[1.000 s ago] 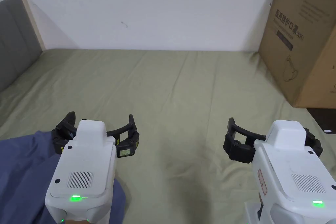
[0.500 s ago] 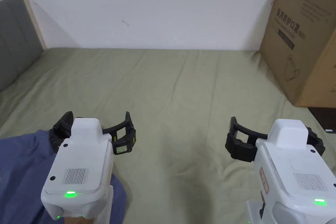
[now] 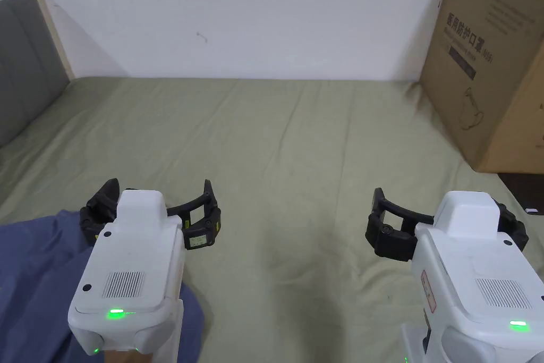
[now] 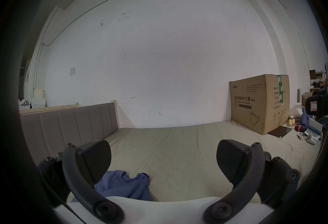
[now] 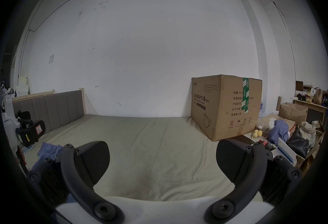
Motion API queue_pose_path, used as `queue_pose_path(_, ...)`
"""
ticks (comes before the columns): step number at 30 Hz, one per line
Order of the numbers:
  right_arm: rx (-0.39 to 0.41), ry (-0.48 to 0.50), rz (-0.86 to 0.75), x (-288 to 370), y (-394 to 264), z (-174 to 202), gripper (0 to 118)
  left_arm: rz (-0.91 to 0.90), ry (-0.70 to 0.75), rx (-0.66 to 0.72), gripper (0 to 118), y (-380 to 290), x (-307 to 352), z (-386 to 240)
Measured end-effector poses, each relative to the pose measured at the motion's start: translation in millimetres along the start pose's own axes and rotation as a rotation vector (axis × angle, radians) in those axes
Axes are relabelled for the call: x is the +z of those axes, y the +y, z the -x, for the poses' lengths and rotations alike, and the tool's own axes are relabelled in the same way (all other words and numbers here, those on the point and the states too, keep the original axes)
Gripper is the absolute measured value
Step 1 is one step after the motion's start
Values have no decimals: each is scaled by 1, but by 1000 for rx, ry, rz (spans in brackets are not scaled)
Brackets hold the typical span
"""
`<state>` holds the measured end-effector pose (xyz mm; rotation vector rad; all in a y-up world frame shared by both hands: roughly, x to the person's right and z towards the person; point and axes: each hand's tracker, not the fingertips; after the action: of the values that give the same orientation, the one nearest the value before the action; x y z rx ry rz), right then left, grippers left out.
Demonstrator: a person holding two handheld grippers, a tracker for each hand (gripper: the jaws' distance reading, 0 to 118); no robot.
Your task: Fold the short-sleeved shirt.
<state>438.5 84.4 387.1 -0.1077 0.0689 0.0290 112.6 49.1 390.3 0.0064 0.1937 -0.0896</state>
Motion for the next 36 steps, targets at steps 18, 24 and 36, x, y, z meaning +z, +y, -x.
queue_pose_path(18,70,-1,4,-2,5,6,0,37,-38,63,0,1,-4,0)
queue_pose_path(24,63,48,5,-10,4,16,0,40,-8,56,0,0,-2,14)
queue_pose_path(36,55,341,-31,-35,13,124,0,44,233,14,0,0,34,114)
